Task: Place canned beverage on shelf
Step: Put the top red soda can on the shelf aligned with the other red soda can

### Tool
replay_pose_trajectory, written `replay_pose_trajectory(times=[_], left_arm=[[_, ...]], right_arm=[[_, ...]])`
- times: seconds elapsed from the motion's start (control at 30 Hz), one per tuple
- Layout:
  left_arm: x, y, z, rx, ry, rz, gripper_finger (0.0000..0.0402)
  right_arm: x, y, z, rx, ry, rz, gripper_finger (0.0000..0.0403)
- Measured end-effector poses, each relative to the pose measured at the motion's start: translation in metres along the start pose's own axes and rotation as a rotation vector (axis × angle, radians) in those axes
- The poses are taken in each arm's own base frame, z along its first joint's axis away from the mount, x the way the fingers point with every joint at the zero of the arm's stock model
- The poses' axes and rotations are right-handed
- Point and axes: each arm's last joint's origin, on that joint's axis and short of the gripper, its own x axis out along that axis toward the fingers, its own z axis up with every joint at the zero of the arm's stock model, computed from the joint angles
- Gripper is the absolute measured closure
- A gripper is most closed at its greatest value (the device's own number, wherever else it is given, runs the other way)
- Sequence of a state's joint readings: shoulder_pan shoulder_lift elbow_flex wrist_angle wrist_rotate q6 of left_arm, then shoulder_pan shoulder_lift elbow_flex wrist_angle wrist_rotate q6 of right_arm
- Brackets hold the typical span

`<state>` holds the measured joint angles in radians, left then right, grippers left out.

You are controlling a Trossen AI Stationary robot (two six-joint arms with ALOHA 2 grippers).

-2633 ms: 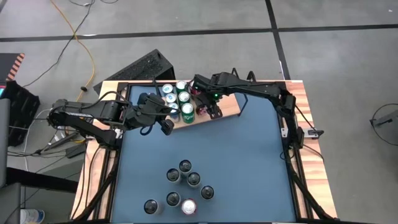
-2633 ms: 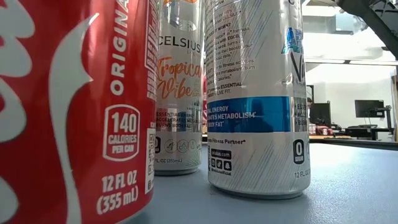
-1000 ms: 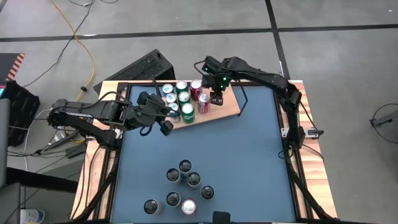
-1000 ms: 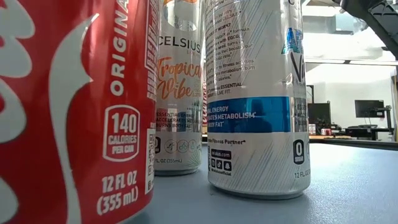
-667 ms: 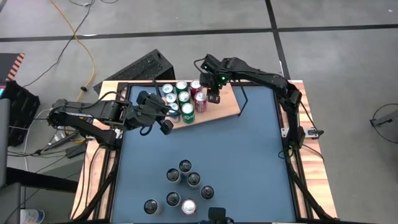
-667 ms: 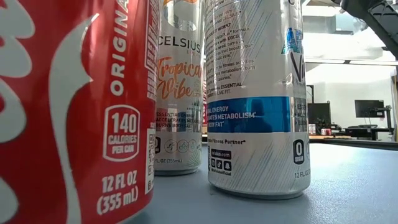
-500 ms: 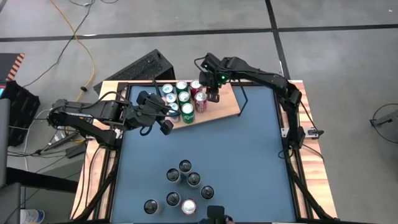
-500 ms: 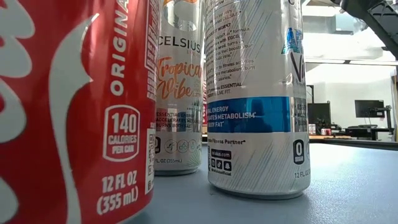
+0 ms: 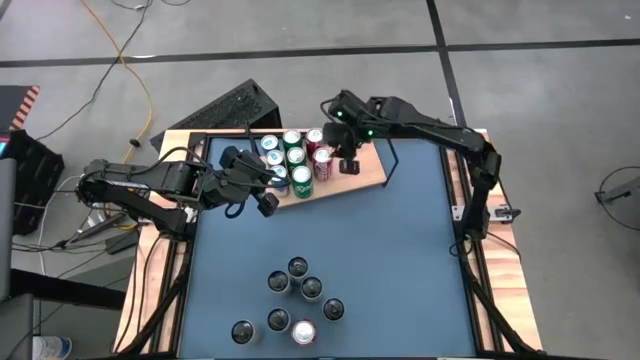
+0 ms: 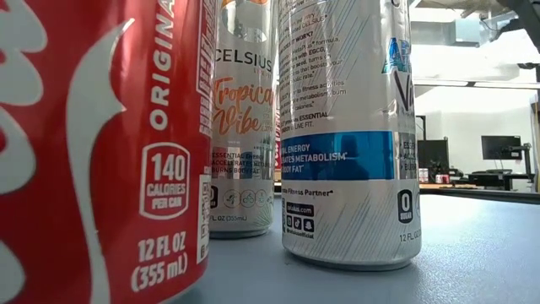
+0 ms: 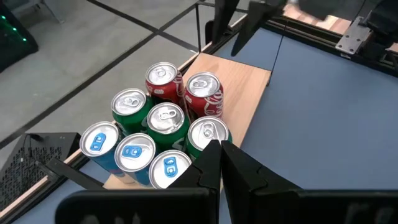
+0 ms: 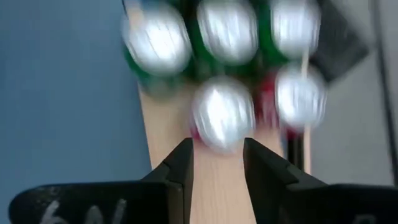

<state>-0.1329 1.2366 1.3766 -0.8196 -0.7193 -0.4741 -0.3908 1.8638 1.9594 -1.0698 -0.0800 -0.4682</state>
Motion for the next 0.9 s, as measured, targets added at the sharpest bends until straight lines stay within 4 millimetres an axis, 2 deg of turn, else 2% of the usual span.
replay_pose_trajectory(times=[0.13,0.3,0.43,0.9], left_arm=[[0.0,0.0,0.0,0.003,0.0,0.0,0.0402],[0.0,0.0,0.0,-0.005,0.004,-0.008,0.0402],[0.0,-0.001,0.0,-0.009,0.01,-0.022,0.0402],[0.0,-0.001,-0.001,-0.034,0.014,-0.028,0.0402]], right_arm=[[-0.004,0.016,0.018,-0.049,-0.104,-0.016,0.0292],[0.018,0.025,0.02,-0.067,-0.039,-0.015,0.0311],[0.035,0.023,0.018,-0.069,0.009,-0.036,0.0321],[0.05,0.018,0.011,-0.101,0.081,-0.014,0.0338]])
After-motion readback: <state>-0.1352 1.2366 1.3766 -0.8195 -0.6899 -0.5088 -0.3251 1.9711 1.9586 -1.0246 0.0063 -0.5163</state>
